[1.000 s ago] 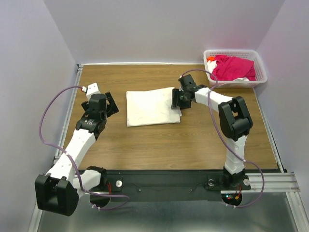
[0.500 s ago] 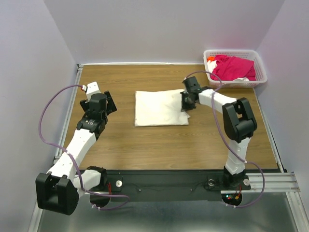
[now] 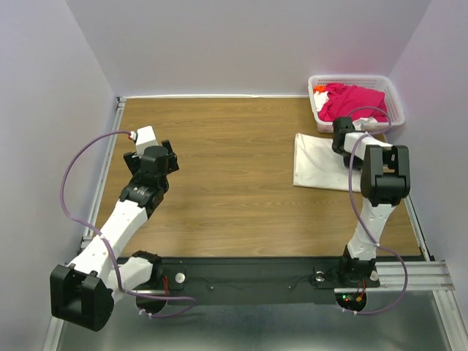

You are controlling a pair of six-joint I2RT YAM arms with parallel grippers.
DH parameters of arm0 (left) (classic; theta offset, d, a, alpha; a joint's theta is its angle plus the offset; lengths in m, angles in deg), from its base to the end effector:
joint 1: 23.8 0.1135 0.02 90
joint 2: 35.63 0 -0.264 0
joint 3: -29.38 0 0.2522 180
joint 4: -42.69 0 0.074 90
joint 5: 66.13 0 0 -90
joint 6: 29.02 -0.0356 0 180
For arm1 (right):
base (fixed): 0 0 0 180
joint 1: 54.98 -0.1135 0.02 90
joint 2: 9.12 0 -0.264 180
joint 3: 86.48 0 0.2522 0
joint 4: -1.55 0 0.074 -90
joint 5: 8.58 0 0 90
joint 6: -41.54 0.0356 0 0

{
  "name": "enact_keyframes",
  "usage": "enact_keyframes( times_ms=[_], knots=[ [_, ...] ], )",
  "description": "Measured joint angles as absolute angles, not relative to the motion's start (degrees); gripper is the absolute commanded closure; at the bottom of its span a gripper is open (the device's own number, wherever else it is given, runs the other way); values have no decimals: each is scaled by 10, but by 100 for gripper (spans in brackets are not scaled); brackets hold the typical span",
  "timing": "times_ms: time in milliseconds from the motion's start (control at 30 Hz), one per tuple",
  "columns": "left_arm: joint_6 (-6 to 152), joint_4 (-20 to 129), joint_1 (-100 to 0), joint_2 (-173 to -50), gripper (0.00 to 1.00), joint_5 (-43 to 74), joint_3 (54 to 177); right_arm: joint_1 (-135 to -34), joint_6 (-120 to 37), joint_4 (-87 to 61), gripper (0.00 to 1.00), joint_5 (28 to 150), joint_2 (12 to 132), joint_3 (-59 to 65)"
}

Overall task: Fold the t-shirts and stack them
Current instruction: Neatly place the folded tshirt to the corner

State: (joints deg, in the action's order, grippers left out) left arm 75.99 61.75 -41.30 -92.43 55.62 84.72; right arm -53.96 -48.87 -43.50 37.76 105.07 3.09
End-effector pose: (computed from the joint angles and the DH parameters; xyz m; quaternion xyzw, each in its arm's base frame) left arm 0.2204 -0.0499 0.2914 -0.1387 0.7936 0.0624 0.5891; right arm 0.3916 -0.0316 0.1557 0.0705 0.9134 -0.3680 0.1592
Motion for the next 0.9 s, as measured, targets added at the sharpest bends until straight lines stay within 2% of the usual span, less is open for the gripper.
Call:
enact_keyframes(
  times_ms=[200, 567, 633, 667, 700, 800, 900],
  knots=[
    [755, 614, -422, -922, 8, 579, 847, -501, -564, -414, 97, 273, 1103, 90],
    [754, 609, -422, -924, 8, 603, 840, -442, -642, -391, 92, 217, 1134, 134],
    [754, 609, -422, -926, 8, 604, 840, -432, -651, -391, 85, 210, 1141, 145],
    [754, 609, -422, -926, 8, 604, 840, -427, -654, -391, 76, 207, 1144, 150],
    [754, 609, -422, -926, 8, 604, 840, -421, -658, -389, 60, 203, 1148, 155],
    [754, 609, -422, -927, 8, 603, 840, -414, -662, -385, 27, 191, 1151, 161],
    [754, 609, -422, -927, 8, 603, 840, -414, -656, -363, 17, 180, 1150, 166]
  ],
)
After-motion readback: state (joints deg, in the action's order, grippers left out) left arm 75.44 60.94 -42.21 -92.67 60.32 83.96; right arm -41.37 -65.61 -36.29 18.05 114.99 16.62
